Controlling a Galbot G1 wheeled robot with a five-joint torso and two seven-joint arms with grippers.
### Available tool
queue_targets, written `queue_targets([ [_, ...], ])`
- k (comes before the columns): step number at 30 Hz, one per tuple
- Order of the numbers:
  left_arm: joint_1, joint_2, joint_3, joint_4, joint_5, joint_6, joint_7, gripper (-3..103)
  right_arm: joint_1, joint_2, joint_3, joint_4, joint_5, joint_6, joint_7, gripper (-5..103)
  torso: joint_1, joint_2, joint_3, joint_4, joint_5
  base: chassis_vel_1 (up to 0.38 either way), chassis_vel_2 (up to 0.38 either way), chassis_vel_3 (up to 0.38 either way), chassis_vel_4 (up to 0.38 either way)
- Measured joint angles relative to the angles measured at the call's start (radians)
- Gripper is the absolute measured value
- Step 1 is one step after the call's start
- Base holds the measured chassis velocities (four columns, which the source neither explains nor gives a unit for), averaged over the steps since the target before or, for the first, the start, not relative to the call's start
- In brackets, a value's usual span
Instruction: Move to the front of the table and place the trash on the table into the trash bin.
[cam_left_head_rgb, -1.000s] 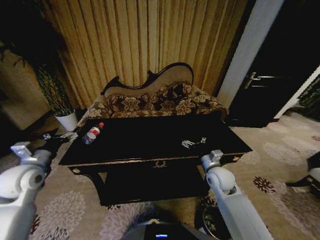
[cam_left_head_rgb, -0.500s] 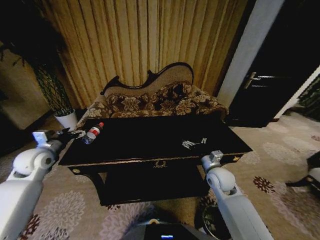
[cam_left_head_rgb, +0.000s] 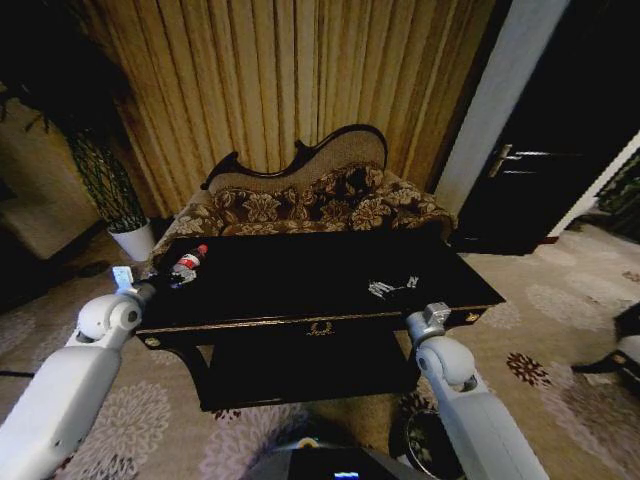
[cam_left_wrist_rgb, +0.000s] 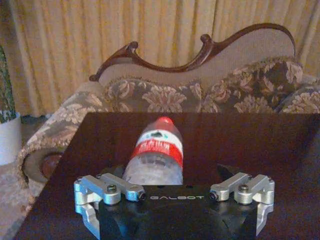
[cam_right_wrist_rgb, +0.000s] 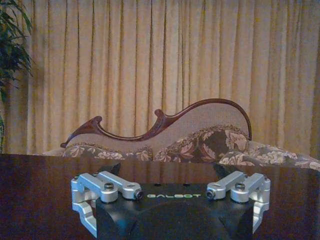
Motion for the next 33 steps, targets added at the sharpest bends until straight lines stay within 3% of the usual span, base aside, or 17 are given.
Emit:
queue_targets([
  [18,0.047,-0.004,-0.037,-0.012,-0.001,0.024,-0.005,103,0.018,0.002,-0.023,-0.031,-0.006,0.002,0.0,100,0.0,0.0,0.0,0.0001,0.0,0.0,0.0,0.0,0.0],
  [26,0.051,-0.01,-0.037,-0.026,-0.004,0.024,-0.016,78,0.017,0.002,-0.02,-0.033,-0.006,0.002,0.0,100,0.0,0.0,0.0,0.0,-0.0001,0.0,0.0,0.0,0.0],
  [29,0.057,-0.011,-0.04,-0.03,-0.004,0.022,-0.016,62,0.016,0.002,-0.019,-0.034,-0.006,0.002,0.0,100,0.0,0.0,0.0,0.0,0.0,0.0,0.0,0.0,0.0],
  [33,0.063,-0.012,-0.045,-0.034,-0.004,0.019,-0.016,55,0.016,0.001,-0.018,-0.035,-0.005,0.002,0.0,100,0.0,0.0,0.0,0.0,0.0,0.0,0.0,0.0,0.0],
])
